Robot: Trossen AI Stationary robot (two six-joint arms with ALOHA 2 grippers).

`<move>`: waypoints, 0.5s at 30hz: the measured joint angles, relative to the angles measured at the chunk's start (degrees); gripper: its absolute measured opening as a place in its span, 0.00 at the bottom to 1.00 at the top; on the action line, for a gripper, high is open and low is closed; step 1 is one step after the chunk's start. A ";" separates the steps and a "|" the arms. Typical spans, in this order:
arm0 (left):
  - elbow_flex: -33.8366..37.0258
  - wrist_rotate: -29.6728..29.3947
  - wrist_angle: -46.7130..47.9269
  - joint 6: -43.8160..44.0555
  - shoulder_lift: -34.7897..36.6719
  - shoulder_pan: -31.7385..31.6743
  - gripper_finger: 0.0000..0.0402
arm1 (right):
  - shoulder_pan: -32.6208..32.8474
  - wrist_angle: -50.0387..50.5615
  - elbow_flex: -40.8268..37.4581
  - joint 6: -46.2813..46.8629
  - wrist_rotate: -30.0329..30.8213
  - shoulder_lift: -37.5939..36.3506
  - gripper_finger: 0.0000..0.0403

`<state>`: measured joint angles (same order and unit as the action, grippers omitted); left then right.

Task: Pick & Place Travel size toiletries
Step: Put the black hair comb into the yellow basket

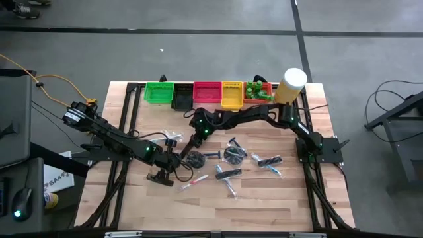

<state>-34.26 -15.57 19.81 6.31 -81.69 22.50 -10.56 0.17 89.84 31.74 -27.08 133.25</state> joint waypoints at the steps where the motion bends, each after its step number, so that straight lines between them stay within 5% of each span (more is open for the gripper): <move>1: 0.00 0.00 -0.02 0.00 0.00 0.00 0.00 | 0.26 0.57 0.00 -0.03 0.10 0.00 0.49; 15: -0.01 -0.24 -0.37 -0.04 0.00 0.00 0.00 | 2.66 -0.69 -0.02 1.01 -1.42 0.12 0.49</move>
<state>-34.27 -15.81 19.44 6.26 -81.69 22.50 -7.90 -0.51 89.82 32.75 -28.50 133.37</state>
